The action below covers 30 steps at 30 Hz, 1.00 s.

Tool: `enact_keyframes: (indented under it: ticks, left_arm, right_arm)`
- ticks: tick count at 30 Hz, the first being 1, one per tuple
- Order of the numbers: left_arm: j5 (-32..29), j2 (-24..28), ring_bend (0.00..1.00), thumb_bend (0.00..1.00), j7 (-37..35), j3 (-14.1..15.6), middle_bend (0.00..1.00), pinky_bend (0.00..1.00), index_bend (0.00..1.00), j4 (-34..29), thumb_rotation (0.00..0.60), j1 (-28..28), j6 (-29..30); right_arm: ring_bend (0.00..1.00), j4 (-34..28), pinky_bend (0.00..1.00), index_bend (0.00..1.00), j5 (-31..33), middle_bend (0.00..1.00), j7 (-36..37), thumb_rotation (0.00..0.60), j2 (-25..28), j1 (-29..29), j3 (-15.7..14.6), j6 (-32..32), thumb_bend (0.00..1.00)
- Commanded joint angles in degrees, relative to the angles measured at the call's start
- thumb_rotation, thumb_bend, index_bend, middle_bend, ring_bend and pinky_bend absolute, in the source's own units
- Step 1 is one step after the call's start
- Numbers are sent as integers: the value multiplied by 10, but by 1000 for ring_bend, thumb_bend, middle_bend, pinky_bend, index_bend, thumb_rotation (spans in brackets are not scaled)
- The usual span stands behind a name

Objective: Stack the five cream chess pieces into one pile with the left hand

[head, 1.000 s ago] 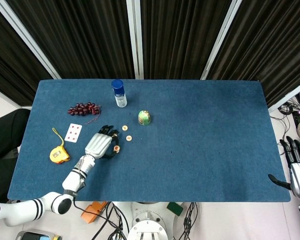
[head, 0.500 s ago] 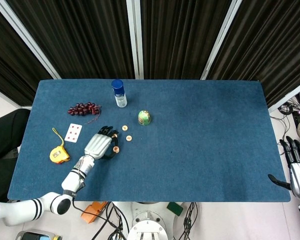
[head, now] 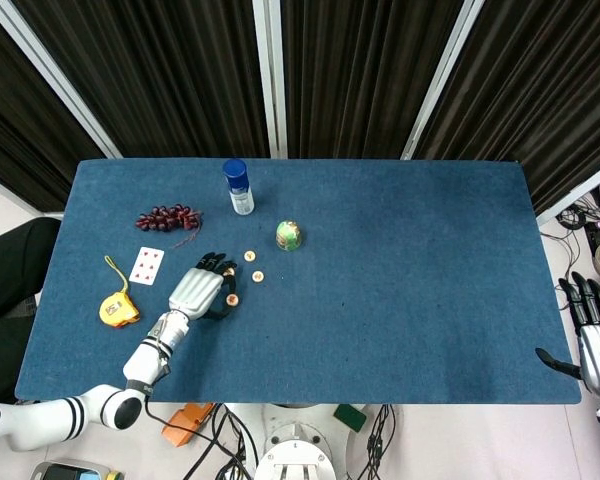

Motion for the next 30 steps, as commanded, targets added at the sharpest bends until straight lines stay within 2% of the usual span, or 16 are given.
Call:
enact_keyframes:
  ticks: [1, 10, 14, 19, 24, 30]
  left_arm:
    - [-1, -1, 0, 295, 1, 0, 136, 0, 463, 1, 600, -1, 1]
    - [-8, 1, 0, 293, 6, 2, 132, 0, 439, -1, 600, -2, 2]
    - [-5, 22, 0, 293, -1, 2, 114, 0, 409, -29, 600, 0, 5]
    - [-8, 55, 0, 292, -34, -18, 113, 0, 405, -61, 600, 0, 10]
    - [-40, 36, 0, 292, -36, -47, 113, 0, 405, -14, 600, -23, -6]
    - [-81, -6, 0, 290, -30, -60, 113, 0, 405, 55, 600, -53, -41]
  right_arm:
    - [0, 0, 0, 0, 0, 0, 1, 600, 0, 0, 0, -1, 123]
    - [0, 2, 0, 0, 1, 0, 4, 600, 0, -1, 0, 0, 122]
    - [0, 3, 0, 0, 2, 0, 5, 600, 0, -2, 0, 1, 123]
    - [0, 4, 0, 0, 4, 0, 6, 600, 1, -4, 0, 2, 123]
    - [0, 3, 0, 0, 1, 0, 5, 600, 0, -3, 0, 2, 123]
    - [0, 1, 0, 0, 4, 0, 5, 600, 2, -5, 0, 3, 123]
